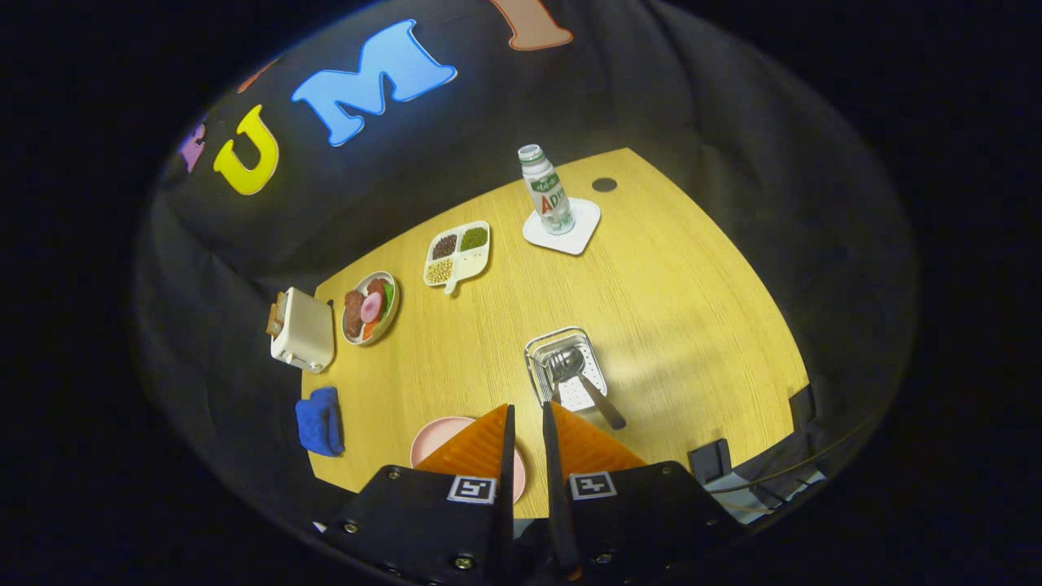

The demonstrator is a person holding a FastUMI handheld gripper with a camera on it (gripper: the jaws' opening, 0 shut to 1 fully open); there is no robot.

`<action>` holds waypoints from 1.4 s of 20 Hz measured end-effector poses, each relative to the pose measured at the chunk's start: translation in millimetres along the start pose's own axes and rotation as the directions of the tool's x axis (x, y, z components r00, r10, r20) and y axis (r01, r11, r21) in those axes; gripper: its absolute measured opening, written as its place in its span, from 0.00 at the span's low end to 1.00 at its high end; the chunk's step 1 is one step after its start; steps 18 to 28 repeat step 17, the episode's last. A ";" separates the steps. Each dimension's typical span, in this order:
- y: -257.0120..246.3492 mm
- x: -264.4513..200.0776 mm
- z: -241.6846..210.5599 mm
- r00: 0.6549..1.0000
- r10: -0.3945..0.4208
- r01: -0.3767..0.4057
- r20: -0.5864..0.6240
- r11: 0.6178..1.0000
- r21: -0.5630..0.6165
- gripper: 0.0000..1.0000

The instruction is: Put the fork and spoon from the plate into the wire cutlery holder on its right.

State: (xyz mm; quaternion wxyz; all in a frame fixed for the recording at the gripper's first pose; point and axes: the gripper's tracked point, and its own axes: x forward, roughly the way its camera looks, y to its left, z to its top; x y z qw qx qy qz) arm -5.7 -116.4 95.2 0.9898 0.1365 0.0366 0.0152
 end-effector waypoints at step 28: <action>61.6 -212.8 117.4 0.543 0.053 0.150 0.838 0.976 -0.159 0.18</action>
